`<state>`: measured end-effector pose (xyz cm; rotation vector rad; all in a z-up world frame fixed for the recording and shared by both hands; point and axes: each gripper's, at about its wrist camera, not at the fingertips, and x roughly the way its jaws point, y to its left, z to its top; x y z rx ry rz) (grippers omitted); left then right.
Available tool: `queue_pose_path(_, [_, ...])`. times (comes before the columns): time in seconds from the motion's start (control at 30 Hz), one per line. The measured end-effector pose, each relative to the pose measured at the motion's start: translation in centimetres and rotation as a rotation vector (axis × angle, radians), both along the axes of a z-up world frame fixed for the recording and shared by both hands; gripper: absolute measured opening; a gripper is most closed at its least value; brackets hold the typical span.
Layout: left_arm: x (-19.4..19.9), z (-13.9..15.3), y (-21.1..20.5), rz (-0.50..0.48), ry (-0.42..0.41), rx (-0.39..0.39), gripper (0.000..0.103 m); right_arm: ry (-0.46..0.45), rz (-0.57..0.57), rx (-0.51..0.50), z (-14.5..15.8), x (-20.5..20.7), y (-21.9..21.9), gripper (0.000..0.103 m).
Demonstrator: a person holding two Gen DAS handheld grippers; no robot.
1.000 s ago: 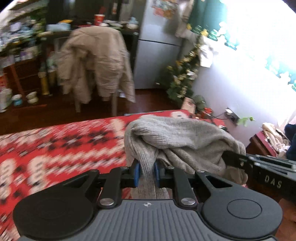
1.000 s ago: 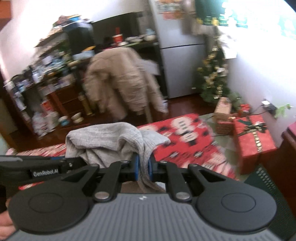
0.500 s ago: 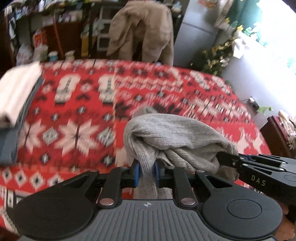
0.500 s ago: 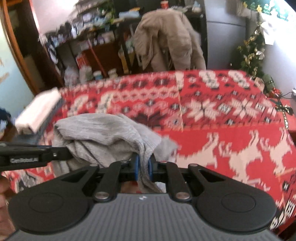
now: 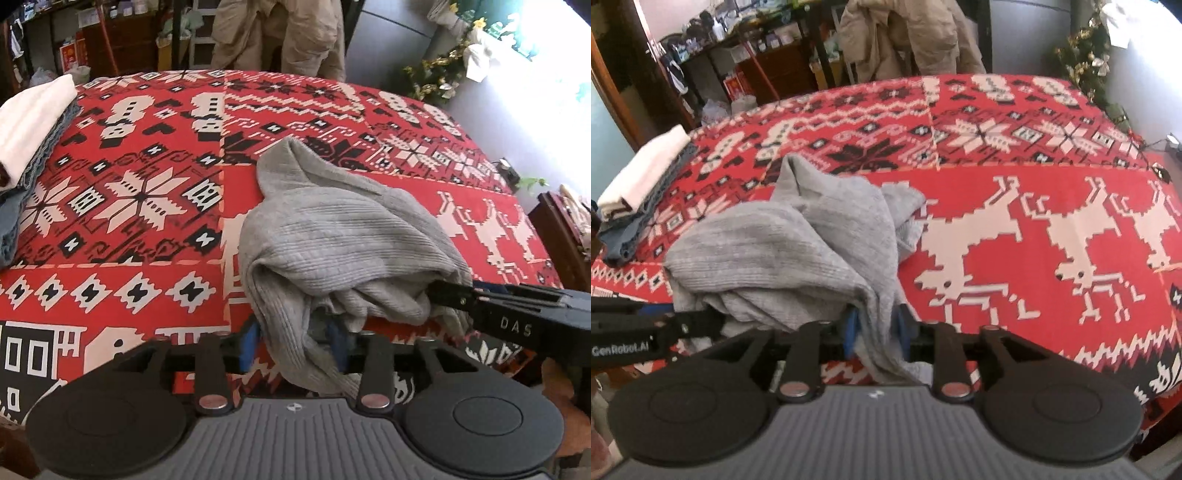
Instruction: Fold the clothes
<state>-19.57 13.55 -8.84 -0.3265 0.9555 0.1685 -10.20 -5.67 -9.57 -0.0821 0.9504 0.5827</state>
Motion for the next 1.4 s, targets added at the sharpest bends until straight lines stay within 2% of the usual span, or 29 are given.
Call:
queue_pose_path(0.17, [-1.4, 1.1, 0.8, 0.004, -0.026, -0.018, 0.059, -0.015, -0.006, 0.027, 1.8, 0.0, -0.8, 0.048])
queue_pose_path(0.27, [-2.3, 2.1, 1.4, 0.01, -0.056, -0.031, 0.06, -0.043, -0.004, 0.044, 3.0, -0.5, -1.2, 0.062])
queue_pose_path(0.37, [-2.8, 3.2, 2.0, 0.025, -0.098, -0.027, 0.065, -0.087, 0.012, 0.053, 4.3, -1.0, -1.2, 0.064])
queue_pose_path(0.5, [-2.4, 4.1, 2.9, 0.054, -0.136, -0.014, 0.066, -0.107, 0.053, 0.073, 5.1, -1.0, -0.1, 0.063])
queue_pose_path(0.6, [-1.1, 3.6, 3.4, 0.029, -0.14, -0.028, 0.065, -0.103, 0.091, 0.088, 5.1, -0.8, 1.6, 0.057])
queue_pose_path(0.63, [-0.5, 3.2, 3.5, 0.026, -0.125, -0.031, 0.061, -0.097, 0.1, 0.087, 4.9, -0.7, 2.2, 0.057])
queue_pose_path(0.7, [0.3, 2.6, 3.7, 0.039, -0.102, -0.066, 0.04, -0.083, 0.111, 0.07, 4.3, -0.4, 3.6, 0.051])
queue_pose_path(0.73, [0.3, 2.4, 3.8, 0.037, -0.1, -0.095, 0.025, -0.078, 0.112, 0.059, 4.1, -0.3, 4.1, 0.048])
queue_pose_path(0.77, [0.2, 2.4, 3.8, 0.036, -0.107, -0.118, 0.017, -0.075, 0.114, 0.05, 3.8, -0.3, 4.5, 0.036])
queue_pose_path(0.8, [-0.1, 2.7, 3.7, 0.029, -0.126, -0.128, 0.015, -0.07, 0.113, 0.04, 3.6, -0.3, 4.8, 0.022])
queue_pose_path(0.87, [-0.8, 3.3, 3.1, 0.002, -0.165, -0.135, 0.007, -0.067, 0.117, 0.028, 3.4, -0.4, 4.7, 0.013])
queue_pose_path(0.9, [-1.0, 3.6, 2.8, -0.018, -0.173, -0.136, 0.006, -0.069, 0.123, 0.027, 3.4, -0.6, 4.5, 0.007])
queue_pose_path(0.97, [-1.6, 4.2, 2.1, -0.061, -0.186, -0.139, 0.001, -0.074, 0.141, 0.029, 3.5, -0.9, 3.8, 0.005])
queue_pose_path(1.07, [-2.2, 4.8, 0.9, -0.132, -0.199, -0.139, 0.001, -0.065, 0.152, 0.025, 3.5, -1.3, 2.6, 0.003])
queue_pose_path(1.13, [-2.4, 4.8, -0.1, -0.162, -0.192, -0.11, 0.001, -0.063, 0.146, 0.011, 3.2, -1.5, 1.9, 0.003])
queue_pose_path(1.23, [-2.0, 4.1, -0.3, -0.155, -0.165, -0.096, 0.004, -0.035, 0.119, 0.003, 2.4, -1.3, 0.8, 0.004])
queue_pose_path(1.3, [-1.6, 3.7, 0.2, -0.123, -0.147, -0.103, 0.014, -0.017, 0.095, 0.017, 2.2, -1.0, 0.1, 0.012])
queue_pose_path(1.33, [-1.4, 3.6, 0.5, -0.104, -0.136, -0.1, 0.025, -0.008, 0.081, 0.026, 2.2, -0.9, -0.2, 0.013])
queue_pose_path(1.37, [-1.3, 3.6, 0.8, -0.087, -0.129, -0.094, 0.038, -0.003, 0.074, 0.031, 2.2, -0.7, -0.5, 0.02])
queue_pose_path(1.4, [-1.2, 3.8, 1.0, -0.08, -0.13, -0.083, 0.042, -0.006, 0.071, 0.032, 2.4, -0.7, -0.7, 0.029])
